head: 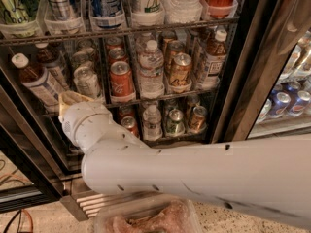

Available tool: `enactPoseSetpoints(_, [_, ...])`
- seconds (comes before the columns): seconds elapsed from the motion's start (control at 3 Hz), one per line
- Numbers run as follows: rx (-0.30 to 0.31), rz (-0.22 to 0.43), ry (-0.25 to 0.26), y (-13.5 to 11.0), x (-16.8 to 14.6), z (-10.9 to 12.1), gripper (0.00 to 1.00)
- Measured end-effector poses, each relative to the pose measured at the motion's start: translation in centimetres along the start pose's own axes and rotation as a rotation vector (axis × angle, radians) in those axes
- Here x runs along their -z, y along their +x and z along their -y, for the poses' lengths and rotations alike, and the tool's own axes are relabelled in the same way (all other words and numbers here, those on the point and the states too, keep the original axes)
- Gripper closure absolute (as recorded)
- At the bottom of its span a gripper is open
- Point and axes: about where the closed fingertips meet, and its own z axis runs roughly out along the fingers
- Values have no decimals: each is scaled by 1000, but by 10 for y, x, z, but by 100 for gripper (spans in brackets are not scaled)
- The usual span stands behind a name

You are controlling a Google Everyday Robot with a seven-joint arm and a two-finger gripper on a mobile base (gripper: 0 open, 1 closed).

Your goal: Pick 7up can from middle shelf of fridge

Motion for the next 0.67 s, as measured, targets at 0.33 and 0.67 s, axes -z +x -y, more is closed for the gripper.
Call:
enactPoseSetpoints(0.33, [0, 0, 0, 0, 0, 0, 100])
enactPoseSetpoints(0.67, [0, 0, 0, 0, 0, 0, 81])
